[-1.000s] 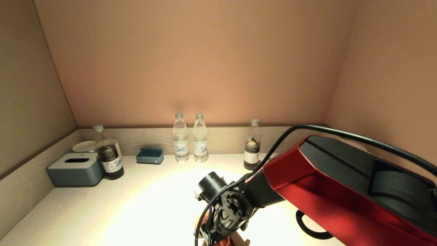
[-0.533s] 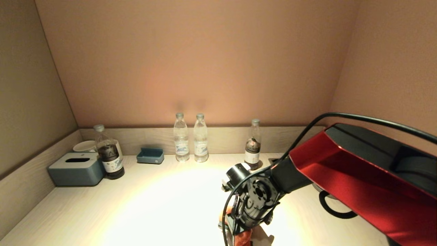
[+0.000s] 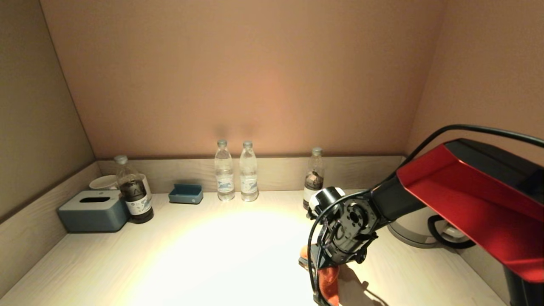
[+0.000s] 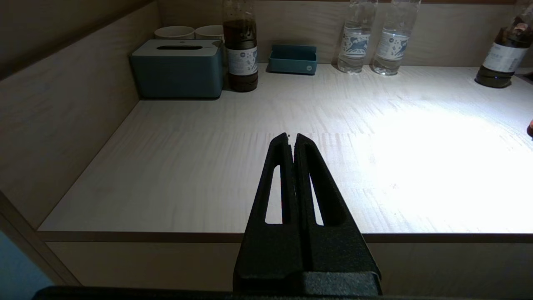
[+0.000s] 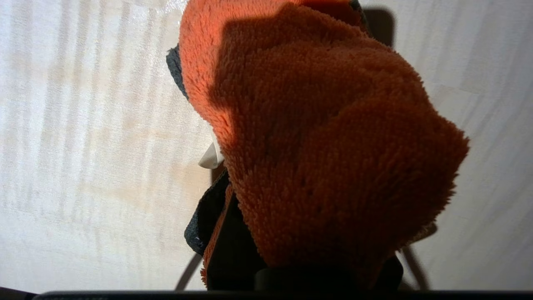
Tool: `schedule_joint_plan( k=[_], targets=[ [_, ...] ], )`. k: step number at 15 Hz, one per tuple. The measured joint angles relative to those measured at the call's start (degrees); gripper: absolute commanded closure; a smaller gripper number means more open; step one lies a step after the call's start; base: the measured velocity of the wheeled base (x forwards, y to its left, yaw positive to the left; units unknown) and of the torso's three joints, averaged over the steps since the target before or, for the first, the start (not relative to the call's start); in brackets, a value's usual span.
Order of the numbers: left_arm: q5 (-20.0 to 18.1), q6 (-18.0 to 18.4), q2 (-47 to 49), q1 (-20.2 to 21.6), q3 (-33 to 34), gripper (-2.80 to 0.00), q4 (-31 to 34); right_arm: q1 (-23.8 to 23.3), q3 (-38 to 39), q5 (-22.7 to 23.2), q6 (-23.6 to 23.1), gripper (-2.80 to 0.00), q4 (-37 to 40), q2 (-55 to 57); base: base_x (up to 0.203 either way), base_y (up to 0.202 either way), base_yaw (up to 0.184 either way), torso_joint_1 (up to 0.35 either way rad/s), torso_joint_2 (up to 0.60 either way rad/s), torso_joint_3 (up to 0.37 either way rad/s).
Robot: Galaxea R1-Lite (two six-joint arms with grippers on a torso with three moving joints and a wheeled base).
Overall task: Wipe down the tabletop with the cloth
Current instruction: Sweep the stains on the table
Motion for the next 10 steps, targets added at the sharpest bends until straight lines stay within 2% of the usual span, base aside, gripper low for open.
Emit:
schedule_joint_plan(
  k=[4,10],
  targets=[
    [0.0,0.0,0.0,0.0,0.0,0.00,0.0,-0.8,-0.9,0.0,-1.0,0.00,-1.2,0.4,0.000,0.000,0.000,0.000,0.00,0.000],
    [0.0,0.0,0.0,0.0,0.0,0.00,0.0,4.6,-4.9,0.2,-1.1,0.00,-4.4,1.5,0.000,0.000,0.000,0.000,0.00,0.000]
  ],
)
